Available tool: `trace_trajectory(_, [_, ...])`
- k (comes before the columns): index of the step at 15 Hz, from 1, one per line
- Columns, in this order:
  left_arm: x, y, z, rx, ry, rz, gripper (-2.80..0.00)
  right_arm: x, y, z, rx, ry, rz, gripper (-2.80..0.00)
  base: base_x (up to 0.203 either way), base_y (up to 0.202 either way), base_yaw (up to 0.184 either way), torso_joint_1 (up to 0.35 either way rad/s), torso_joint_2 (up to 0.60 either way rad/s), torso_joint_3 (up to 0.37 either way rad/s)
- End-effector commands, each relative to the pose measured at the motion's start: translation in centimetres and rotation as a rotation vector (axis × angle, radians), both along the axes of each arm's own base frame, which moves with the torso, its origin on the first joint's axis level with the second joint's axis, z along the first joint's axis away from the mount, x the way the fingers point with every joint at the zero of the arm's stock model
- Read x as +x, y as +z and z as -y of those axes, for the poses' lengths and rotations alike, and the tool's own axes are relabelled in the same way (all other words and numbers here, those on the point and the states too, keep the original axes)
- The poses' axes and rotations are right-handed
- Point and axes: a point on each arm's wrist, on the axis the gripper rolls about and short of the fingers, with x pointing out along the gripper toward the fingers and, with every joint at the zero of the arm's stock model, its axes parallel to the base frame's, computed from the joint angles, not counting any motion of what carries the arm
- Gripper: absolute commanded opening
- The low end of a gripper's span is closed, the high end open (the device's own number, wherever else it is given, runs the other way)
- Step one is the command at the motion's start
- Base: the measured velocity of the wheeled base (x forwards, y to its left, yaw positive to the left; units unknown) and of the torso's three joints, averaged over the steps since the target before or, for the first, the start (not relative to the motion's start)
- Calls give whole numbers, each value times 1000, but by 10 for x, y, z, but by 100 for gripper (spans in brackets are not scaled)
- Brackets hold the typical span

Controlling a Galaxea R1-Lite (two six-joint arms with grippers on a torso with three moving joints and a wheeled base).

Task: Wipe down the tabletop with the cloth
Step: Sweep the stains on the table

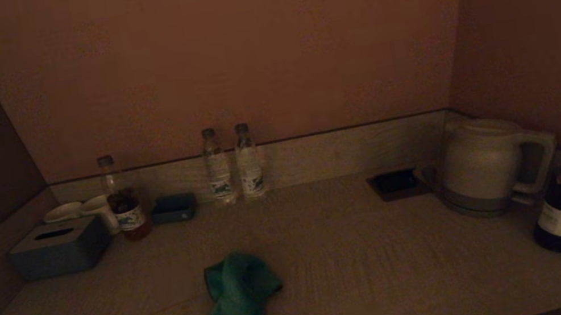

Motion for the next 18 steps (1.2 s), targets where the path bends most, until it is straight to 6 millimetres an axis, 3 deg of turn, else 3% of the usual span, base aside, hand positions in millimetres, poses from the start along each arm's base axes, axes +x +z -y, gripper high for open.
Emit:
trace_trajectory(1, [0, 0, 0, -2, 0, 0, -280, -10, -11, -3, -39, 106, 39, -280, 0, 0, 0, 0, 0, 0])
trace_trajectory(4, [0, 0, 0, -3, 1, -1, -280, -8, -47, -5, -136, 220, -38, -280, 0, 0, 0, 0, 0, 0])
trace_trajectory(10, [0, 0, 0, -3, 1, -1, -280, 4, -65, -11, -173, 437, -5, -280, 0, 0, 0, 0, 0, 0])
trace_trajectory(18, [0, 0, 0, 2, -1, -1, -280, 11, -90, -11, -84, 463, -102, -280, 0, 0, 0, 0, 0, 0])
